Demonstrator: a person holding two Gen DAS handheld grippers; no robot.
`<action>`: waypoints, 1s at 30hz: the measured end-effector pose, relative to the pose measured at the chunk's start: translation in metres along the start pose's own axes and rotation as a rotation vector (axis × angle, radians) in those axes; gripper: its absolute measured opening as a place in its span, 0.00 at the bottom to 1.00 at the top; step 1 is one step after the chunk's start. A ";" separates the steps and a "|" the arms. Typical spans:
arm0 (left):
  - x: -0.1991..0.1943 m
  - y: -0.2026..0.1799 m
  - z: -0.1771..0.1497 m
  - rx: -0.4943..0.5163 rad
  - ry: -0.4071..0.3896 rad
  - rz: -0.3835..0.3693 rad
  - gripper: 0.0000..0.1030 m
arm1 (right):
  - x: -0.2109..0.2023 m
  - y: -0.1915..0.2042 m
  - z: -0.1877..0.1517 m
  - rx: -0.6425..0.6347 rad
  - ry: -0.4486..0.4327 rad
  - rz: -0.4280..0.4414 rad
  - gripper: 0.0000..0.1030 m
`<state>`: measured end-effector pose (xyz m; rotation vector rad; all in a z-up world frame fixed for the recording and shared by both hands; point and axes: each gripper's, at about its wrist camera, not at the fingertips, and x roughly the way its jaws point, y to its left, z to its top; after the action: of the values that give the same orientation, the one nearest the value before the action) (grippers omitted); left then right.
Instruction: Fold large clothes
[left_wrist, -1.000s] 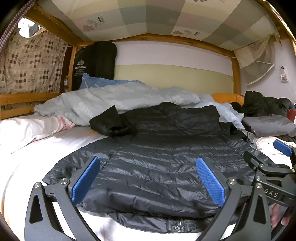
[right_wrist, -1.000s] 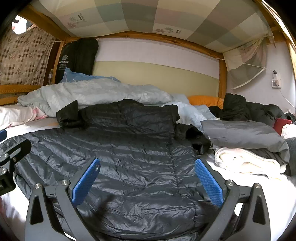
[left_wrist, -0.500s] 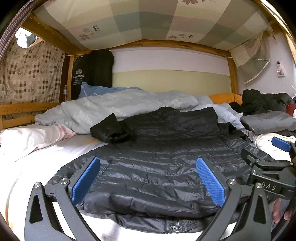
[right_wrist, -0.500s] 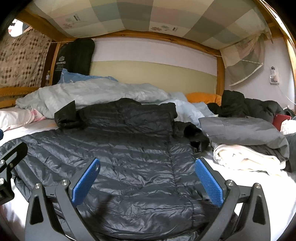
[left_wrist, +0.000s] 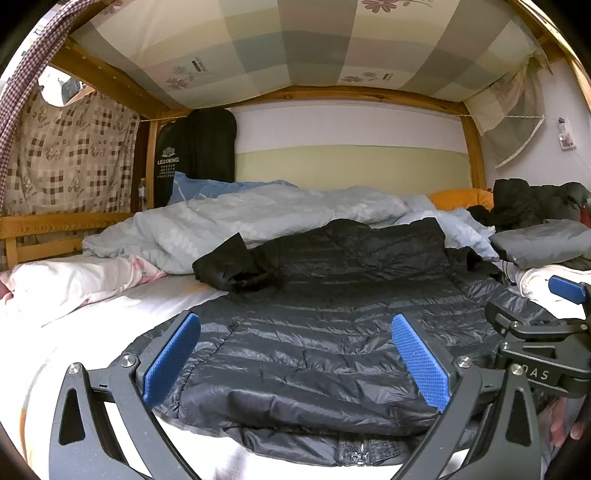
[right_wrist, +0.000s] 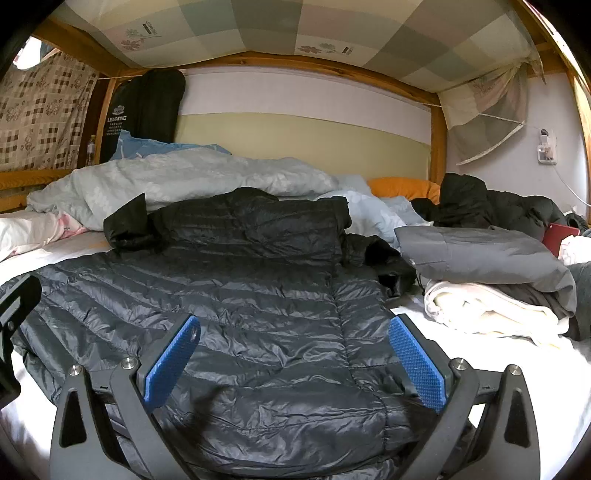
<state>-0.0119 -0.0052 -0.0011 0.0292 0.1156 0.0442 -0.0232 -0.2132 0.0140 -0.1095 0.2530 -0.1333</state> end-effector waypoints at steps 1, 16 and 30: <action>0.000 0.000 0.000 -0.004 0.001 0.006 1.00 | 0.000 0.000 0.000 -0.001 -0.001 -0.001 1.00; 0.001 0.001 0.000 0.004 0.010 0.017 1.00 | 0.001 0.000 0.001 -0.005 0.010 0.000 1.00; 0.013 -0.004 0.000 0.027 0.077 0.067 1.00 | 0.000 0.000 0.000 -0.009 0.002 -0.022 1.00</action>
<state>0.0014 -0.0088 -0.0026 0.0581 0.1921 0.1111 -0.0231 -0.2134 0.0140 -0.1214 0.2545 -0.1543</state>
